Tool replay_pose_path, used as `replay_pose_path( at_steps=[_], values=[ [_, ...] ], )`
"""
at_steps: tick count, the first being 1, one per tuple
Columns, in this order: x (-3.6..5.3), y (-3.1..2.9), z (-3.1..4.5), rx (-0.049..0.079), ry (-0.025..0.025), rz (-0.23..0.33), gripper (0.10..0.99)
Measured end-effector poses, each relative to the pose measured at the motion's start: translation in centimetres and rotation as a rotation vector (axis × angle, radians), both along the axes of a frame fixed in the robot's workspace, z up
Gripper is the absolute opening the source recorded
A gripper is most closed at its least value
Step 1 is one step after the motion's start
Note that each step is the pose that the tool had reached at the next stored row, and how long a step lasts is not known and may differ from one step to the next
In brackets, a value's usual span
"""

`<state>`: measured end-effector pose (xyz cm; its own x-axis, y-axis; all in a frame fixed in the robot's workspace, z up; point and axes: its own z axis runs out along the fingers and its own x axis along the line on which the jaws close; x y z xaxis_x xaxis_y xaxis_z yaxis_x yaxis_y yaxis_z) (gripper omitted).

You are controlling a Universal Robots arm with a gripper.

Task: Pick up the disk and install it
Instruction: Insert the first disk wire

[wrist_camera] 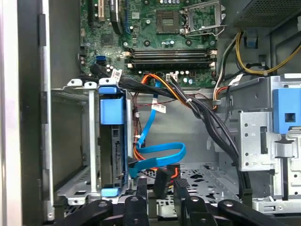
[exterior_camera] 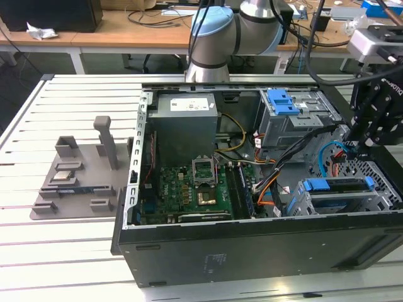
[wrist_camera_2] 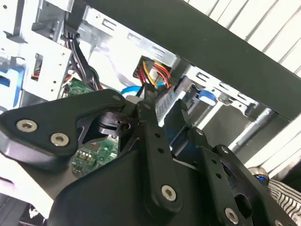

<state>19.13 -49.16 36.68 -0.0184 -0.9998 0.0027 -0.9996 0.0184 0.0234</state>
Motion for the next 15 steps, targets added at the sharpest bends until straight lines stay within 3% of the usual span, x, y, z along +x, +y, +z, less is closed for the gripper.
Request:
replay_pose_path(
  at_steps=[3, 11, 15],
  values=[
    [0.02, 0.02, -0.81, -0.006, 0.0009, 0.0, 0.361],
    [0.02, 0.01, -0.81, -0.01, 0.0008, 0.0, 0.349],
    [0.02, 0.01, -0.82, -0.011, 0.0008, 0.0, 0.169]
  ],
)
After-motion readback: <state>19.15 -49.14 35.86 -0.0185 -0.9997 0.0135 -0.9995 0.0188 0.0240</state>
